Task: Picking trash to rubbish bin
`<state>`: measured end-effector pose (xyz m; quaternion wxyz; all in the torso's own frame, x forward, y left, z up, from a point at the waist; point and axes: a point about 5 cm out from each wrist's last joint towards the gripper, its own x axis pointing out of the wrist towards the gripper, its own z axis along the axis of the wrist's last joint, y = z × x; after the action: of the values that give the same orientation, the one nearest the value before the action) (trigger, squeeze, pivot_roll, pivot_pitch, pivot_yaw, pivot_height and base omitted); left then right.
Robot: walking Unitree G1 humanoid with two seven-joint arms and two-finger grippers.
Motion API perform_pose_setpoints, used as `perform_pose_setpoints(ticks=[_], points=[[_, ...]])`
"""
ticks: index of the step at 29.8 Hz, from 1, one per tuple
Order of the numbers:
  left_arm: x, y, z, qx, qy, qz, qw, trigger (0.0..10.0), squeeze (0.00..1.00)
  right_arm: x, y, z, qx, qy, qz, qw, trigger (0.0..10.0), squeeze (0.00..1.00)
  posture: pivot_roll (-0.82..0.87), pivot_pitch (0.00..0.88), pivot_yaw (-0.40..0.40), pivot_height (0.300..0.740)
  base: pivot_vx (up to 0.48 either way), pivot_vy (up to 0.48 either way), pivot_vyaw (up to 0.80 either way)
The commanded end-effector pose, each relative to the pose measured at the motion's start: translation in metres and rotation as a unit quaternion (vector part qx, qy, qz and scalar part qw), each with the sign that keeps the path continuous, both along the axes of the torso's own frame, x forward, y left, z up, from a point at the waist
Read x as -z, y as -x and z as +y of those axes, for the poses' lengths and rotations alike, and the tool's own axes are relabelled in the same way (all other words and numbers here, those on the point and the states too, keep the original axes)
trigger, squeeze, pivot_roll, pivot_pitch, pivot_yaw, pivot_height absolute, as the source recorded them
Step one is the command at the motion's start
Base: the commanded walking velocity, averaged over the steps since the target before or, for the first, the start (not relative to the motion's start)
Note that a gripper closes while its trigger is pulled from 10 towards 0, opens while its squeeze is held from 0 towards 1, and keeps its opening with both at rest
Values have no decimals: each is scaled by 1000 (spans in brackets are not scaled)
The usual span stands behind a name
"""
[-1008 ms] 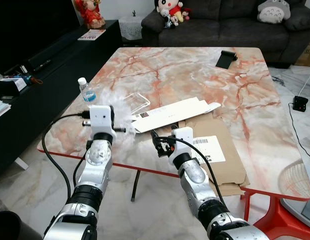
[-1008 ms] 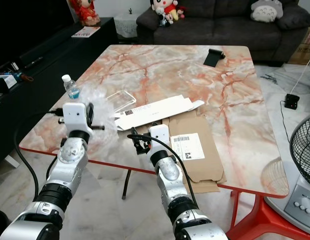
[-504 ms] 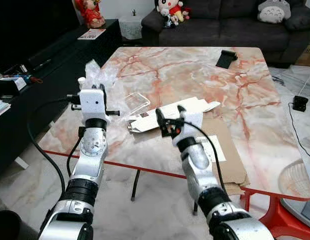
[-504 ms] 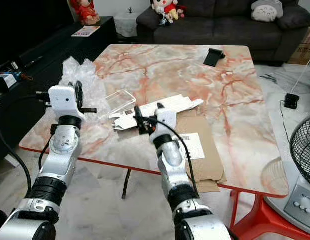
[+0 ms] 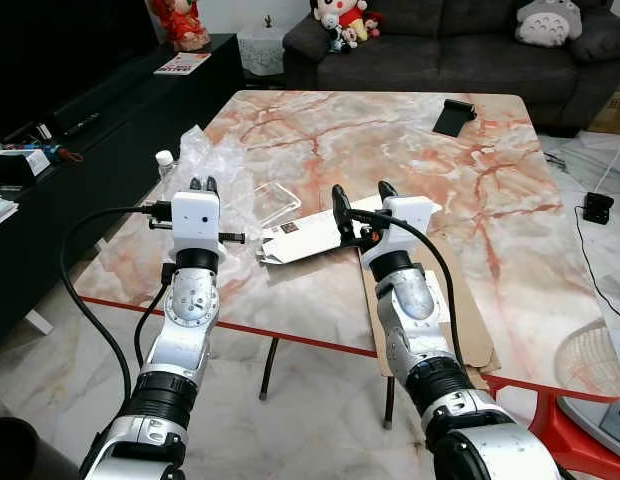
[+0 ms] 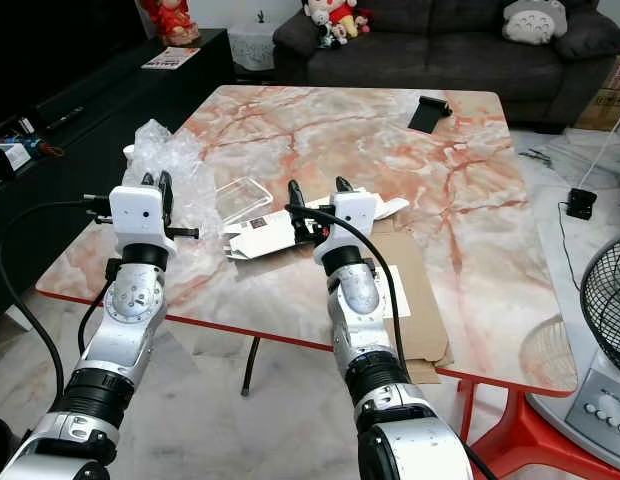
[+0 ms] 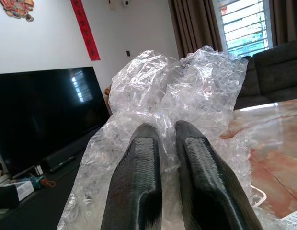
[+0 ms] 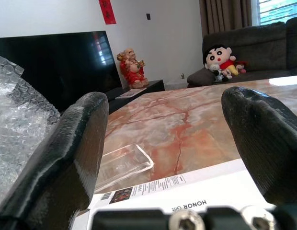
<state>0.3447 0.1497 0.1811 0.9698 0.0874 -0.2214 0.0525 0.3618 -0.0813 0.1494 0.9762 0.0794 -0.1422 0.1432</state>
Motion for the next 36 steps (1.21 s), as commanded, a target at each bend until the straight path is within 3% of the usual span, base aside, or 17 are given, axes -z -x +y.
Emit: perform_pose_setpoints(ticks=[1,36], points=[[-5,0,1,-4,-3,-10,1000,10000,0,-3,1,4,-3,-3,-8,1000,10000,0,21,0,65,740,0,0,0],[-1,2,-4,7,-1,-6,1000,10000,0,8,4,-4,4,3,12,1000,10000,0,18,0,60,740,-51,0,0]])
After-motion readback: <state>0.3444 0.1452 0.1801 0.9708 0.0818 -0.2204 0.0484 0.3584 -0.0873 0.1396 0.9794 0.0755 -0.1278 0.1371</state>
